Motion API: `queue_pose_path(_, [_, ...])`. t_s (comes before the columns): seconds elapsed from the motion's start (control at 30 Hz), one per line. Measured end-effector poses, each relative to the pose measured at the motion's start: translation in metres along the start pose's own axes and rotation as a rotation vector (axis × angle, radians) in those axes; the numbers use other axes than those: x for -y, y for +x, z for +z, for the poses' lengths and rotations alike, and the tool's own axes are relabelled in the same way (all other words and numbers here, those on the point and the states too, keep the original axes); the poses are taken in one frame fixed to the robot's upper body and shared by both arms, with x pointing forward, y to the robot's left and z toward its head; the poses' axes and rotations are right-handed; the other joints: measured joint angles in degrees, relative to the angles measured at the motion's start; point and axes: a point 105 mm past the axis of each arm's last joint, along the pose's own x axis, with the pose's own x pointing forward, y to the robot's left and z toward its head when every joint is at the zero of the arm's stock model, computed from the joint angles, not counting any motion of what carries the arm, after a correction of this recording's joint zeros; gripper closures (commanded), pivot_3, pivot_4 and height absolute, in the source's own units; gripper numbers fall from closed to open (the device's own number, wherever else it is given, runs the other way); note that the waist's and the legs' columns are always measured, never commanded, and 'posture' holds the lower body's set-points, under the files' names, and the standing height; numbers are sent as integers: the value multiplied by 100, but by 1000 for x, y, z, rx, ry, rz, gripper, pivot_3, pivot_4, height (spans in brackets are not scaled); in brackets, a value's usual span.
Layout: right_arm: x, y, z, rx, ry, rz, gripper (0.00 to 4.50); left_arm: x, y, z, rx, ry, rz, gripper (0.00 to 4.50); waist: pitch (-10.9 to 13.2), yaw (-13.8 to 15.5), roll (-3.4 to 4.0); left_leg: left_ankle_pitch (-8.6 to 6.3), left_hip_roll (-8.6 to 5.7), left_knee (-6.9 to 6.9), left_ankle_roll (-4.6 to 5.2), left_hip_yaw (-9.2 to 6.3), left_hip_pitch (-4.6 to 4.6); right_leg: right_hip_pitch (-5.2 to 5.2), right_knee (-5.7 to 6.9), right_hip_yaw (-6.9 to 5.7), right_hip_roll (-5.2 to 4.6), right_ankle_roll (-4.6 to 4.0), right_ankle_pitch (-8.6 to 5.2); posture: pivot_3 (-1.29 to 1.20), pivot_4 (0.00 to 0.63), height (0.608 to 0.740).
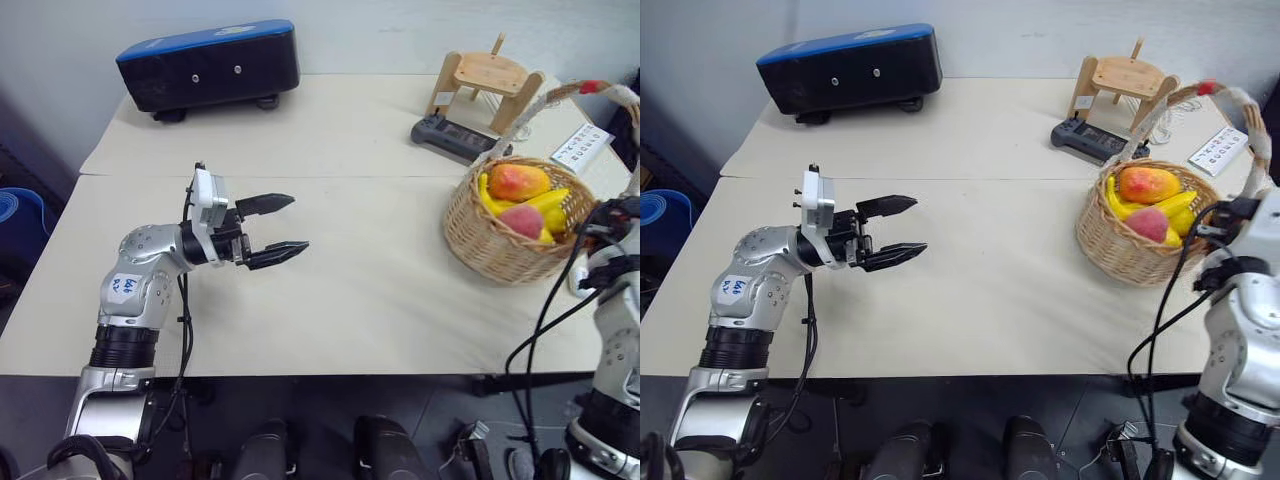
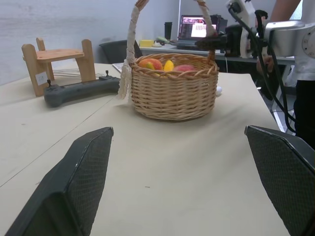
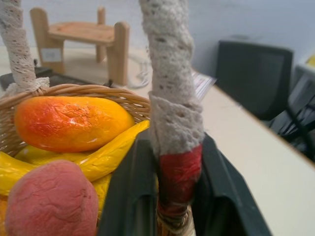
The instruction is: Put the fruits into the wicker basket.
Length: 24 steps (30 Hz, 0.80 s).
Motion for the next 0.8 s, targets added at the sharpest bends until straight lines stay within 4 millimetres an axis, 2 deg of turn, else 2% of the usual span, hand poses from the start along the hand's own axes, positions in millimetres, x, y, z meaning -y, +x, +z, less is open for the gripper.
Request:
queue_pose_path(0.17, [1, -14, 10, 19, -56, 110, 872, 0, -3, -1, -25, 9, -1, 0, 0, 77, 0, -1, -2, 2, 1, -3, -3, 0, -1, 1, -2, 0, 0, 0, 150, 740])
queue_pose_path(0.23, [9, -26, 14, 13, -126, 175, 192, 0, -12, -5, -62, 9, 8, 0, 0, 71, 0, -3, -2, 0, 5, -3, -2, 2, -4, 2, -2, 0, 0, 0, 150, 740])
queue_pose_path(0.27, [14, -32, 15, 1, -160, 214, 38, 0, -18, -10, -93, 5, 21, 0, 0, 67, 0, -4, -2, -1, 6, -3, -1, 3, -6, 2, -1, 0, 0, 0, 150, 740])
queue_pose_path(0.4, [21, -62, 17, 16, -235, 444, 38, 7, -45, -31, -202, -19, 56, 0, 0, 41, 0, -6, 3, -5, 8, -1, 7, 8, -11, 4, 4, 0, 0, 0, 150, 740])
queue_pose_path(0.47, [15, -80, 11, 1, -341, 643, 38, 15, -58, -38, -251, -12, 62, 0, 0, 36, -1, -14, 4, -7, 11, 3, 19, 20, -15, 8, 3, 0, 0, 0, 150, 740])
queue_pose_path(0.57, [13, -96, -7, -78, -375, 855, 38, 27, -85, -52, -329, -27, 98, 0, 0, 19, -2, -24, 6, -6, 13, 12, 30, 23, -16, 18, -6, 0, 1, 0, 150, 740])
queue_pose_path(0.6, [8, -99, -11, -90, -381, 916, 38, 30, -88, -54, -344, -23, 98, 0, 0, 25, -2, -24, 5, -5, 13, 12, 31, 23, -17, 22, -14, 0, 0, 0, 150, 740])
queue_pose_path(0.7, [-28, -111, -31, -102, -425, 1217, 38, 44, -98, -64, -391, 7, 110, 0, -1, 19, -3, -31, 6, -4, 5, 6, 33, 23, -29, 26, -63, -3, 1, 0, 150, 740])
queue_pose_path(0.8, [-56, -116, -51, -74, -442, 1399, 38, 51, -105, -74, -429, 12, 136, 0, 1, 41, -1, -31, 0, -4, 4, 4, 31, 19, -25, 20, -74, -4, 1, 0, 150, 740])
